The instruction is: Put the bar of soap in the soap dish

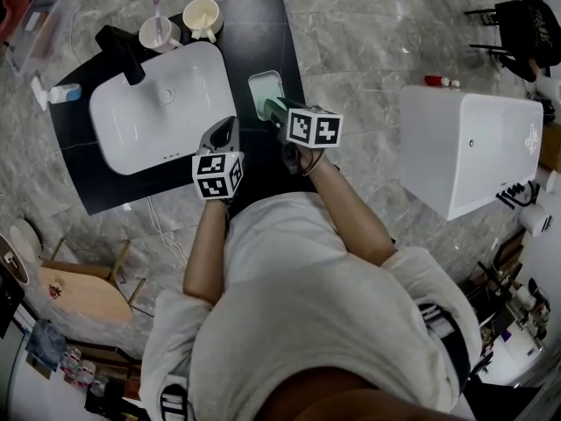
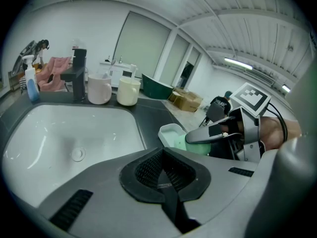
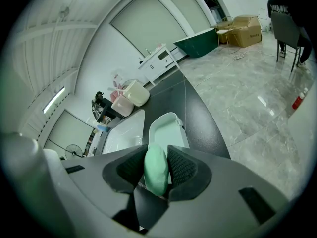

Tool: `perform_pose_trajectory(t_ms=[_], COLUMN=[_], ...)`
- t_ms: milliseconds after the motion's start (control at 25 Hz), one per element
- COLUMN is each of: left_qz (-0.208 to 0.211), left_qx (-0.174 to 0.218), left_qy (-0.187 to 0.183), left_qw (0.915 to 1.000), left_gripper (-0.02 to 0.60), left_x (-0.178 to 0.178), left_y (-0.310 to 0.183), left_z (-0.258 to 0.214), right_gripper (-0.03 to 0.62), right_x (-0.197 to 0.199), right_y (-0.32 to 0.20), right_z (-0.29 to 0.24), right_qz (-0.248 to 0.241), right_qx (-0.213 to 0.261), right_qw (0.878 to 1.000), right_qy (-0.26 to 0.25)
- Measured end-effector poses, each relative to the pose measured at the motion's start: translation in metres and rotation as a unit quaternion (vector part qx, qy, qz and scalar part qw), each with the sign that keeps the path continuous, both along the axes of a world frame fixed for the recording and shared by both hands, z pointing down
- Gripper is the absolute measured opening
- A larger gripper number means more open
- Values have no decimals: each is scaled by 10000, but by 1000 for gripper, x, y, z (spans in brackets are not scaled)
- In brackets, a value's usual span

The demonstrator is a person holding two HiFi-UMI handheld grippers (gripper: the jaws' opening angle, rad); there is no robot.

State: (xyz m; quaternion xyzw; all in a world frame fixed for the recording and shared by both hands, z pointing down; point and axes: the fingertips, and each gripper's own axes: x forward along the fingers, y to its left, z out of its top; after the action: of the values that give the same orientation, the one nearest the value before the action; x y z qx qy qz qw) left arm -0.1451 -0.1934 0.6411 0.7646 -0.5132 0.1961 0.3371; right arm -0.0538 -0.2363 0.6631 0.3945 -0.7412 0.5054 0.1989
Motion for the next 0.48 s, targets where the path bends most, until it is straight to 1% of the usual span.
perform_pose_trajectory(t_ms=[480], left_qz=[9], left_qx=[-21], left_qy=[45], left_qw=[10000], left_gripper=[17], left_x=[-2], left_y=[-10], left_z=[4], right_gripper=[123], right_x=[0], right_y=[-15], right_z=[0], right_qz=[71], right_qx=[115], right_qw=[9999], right_qy=[101])
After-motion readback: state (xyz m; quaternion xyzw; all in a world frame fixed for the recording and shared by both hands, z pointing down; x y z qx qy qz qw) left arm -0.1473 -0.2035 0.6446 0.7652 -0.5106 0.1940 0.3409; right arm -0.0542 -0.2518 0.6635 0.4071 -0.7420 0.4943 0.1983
